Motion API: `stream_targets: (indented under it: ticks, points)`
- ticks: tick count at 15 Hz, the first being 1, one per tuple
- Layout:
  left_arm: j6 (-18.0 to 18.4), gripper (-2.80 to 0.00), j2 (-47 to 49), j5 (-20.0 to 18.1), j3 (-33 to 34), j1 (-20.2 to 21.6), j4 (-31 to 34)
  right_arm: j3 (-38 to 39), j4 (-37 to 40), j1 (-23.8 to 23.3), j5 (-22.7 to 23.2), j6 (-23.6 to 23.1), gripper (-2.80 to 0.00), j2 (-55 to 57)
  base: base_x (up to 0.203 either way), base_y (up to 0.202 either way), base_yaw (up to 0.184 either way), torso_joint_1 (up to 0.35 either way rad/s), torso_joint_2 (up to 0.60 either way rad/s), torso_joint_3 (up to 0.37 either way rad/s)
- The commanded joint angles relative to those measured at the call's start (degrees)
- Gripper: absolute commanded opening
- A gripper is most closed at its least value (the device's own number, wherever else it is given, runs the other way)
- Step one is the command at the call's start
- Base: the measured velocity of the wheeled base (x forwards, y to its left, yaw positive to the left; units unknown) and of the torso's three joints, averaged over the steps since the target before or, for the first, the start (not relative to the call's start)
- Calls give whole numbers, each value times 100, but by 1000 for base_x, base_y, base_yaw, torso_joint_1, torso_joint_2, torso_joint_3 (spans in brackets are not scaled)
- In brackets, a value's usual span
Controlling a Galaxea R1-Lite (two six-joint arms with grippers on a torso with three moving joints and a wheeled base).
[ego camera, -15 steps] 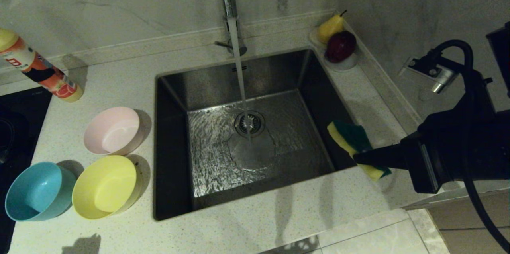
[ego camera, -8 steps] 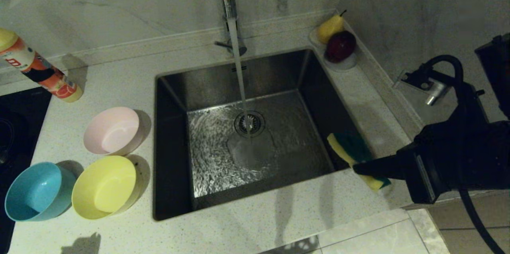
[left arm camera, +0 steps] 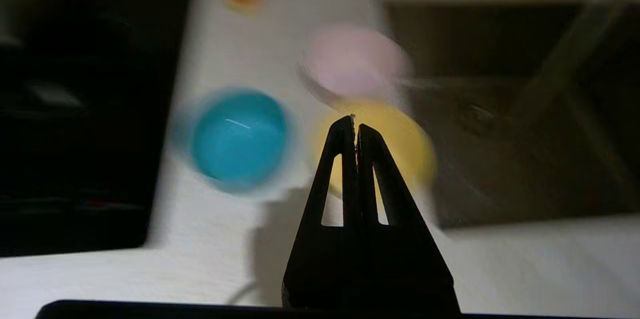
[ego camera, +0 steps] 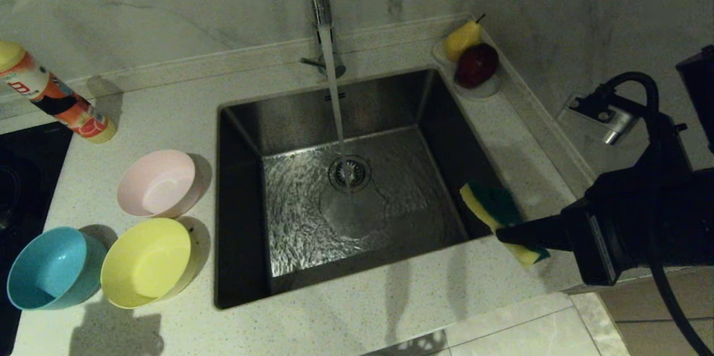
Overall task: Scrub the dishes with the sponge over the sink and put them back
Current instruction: Pick up a bowl and the sponge
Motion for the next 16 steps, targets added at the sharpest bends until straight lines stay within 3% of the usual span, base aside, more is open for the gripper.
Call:
stream_targets:
  ticks: [1,8,11,14,16]
  points:
    - [218,-280,754,721,-791,-14,369,-35,15,7,4,6,-280,-45,0,0,0,0,0,0]
    - [297,-280,3649,1673,-2166,7,903,-121,-23,-50,-5,6,-280,233,0,0,0,0,0,0]
    - [18,-280,5022,1862,-2786,169,908,-228,-26,-46,-5,6,-280,313,0,0,0,0,0,0]
    - [-612,-280,6136,1654,-3416,603,949,-272,-29,-63,-5,6,-280,351,0,0,0,0,0,0]
    - [-972,-280,6556,1058,-3674,1262,973,-290,-29,-102,-5,6,-280,413,0,0,0,0,0,0]
